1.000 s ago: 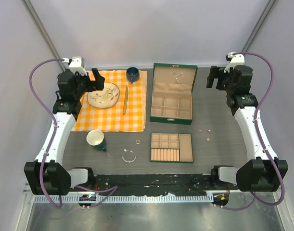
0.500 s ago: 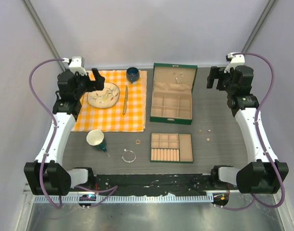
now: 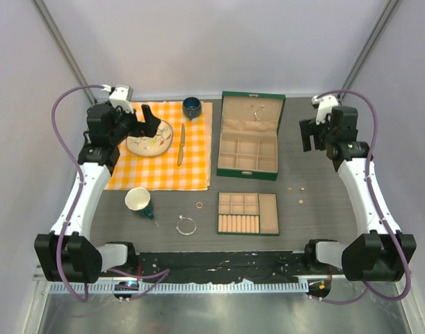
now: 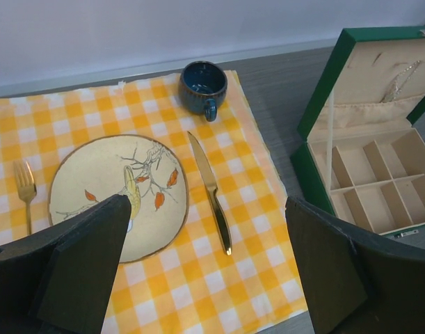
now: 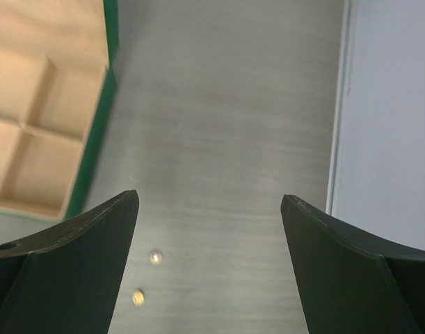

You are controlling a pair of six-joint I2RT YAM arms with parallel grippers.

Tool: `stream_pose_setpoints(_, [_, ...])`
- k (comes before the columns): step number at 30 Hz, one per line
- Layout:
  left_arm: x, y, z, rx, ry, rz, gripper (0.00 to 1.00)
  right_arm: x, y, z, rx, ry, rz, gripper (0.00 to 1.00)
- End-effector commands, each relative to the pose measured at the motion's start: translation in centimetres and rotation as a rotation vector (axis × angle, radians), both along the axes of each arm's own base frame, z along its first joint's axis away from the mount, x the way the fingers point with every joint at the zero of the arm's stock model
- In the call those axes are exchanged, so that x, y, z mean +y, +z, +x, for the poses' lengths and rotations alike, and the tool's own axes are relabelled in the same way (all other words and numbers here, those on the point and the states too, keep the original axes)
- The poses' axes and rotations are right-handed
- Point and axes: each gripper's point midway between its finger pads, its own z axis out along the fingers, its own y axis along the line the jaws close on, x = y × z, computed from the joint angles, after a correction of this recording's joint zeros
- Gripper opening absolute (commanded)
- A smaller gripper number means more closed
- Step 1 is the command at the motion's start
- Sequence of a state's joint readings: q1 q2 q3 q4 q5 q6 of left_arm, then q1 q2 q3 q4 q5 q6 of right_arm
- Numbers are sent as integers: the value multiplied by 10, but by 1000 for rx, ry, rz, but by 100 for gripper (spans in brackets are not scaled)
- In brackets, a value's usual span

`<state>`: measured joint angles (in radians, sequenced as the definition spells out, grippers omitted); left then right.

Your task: Organize the mixed jewelry

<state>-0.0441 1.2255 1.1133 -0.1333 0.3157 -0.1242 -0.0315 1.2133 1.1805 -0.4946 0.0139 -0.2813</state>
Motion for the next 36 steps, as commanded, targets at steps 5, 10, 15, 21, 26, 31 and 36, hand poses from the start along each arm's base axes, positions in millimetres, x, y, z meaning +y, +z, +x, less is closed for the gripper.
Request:
stream_pose_setpoints(5, [-15,-2,-5,10,-96,8,100,-4,-114,-56,382,166,-156,79])
stream_pose_setpoints(10, [-18,-5,-5,18,-110,0,100,9,-161,-77,502,313,-136,74])
stream_pose_setpoints(15, [-20,-5,-6,18,-127,-2,100,10,-188,-75,578,340,-80,63])
stream_pose_setpoints(21, [-24,-9,-9,25,-148,-1,100,3,-204,-69,608,348,-49,60])
stream_pose_setpoints(26, [-23,-10,-8,23,-145,2,100,2,-210,-67,612,357,-26,60])
stream_pose_setpoints(31, [-24,-11,-9,24,-156,2,100,3,-215,-65,624,366,-12,57])
stream_pose_setpoints(36, [-24,-10,-9,20,-159,6,100,1,-220,-63,636,365,-4,53])
